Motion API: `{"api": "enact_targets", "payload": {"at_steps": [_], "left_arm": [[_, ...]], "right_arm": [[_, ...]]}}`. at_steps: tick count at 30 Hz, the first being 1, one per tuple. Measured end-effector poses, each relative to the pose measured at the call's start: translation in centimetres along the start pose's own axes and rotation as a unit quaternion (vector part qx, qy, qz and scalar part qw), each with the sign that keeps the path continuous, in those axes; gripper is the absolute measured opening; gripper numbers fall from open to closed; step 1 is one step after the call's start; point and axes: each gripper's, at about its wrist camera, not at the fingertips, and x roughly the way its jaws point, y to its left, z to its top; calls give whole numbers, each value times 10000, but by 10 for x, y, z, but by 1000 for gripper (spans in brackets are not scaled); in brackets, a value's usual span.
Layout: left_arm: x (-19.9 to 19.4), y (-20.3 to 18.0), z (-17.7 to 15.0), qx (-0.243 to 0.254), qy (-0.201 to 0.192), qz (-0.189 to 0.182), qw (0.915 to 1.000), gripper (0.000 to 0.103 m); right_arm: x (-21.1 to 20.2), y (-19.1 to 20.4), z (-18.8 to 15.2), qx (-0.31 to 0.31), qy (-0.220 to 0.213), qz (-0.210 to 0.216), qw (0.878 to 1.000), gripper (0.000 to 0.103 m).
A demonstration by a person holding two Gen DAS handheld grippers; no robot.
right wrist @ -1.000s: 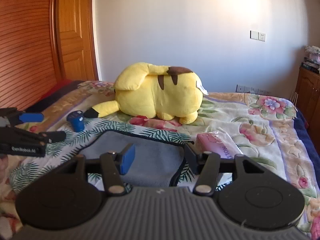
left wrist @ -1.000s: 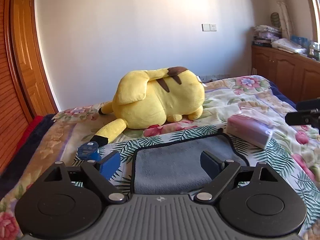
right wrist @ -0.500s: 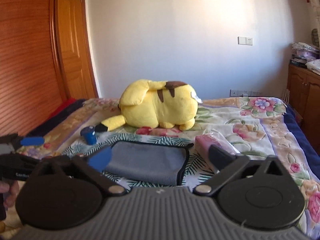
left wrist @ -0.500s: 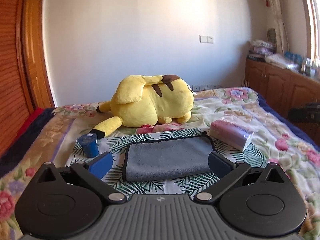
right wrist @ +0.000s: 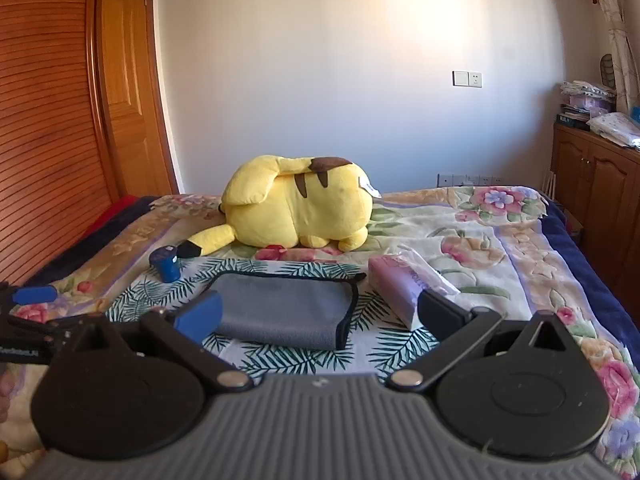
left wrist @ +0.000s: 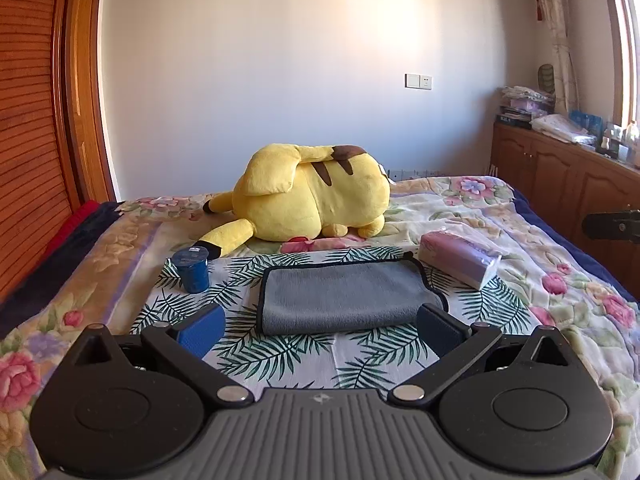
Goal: Fold towel
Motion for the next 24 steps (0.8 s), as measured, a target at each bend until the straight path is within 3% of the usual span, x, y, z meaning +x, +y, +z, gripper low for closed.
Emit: {"api": "enact_targets", "payload": {"at_steps": [8, 24], "left_arm": [[-20, -9, -15, 108, 153, -14, 9998, 103], [-42, -27, -60, 143, 176, 52, 9997, 103]], "right_arm": [[-19, 13, -11, -228, -111, 0, 9997, 103], [-38, 32, -53, -118, -32, 162, 9998, 103]]}}
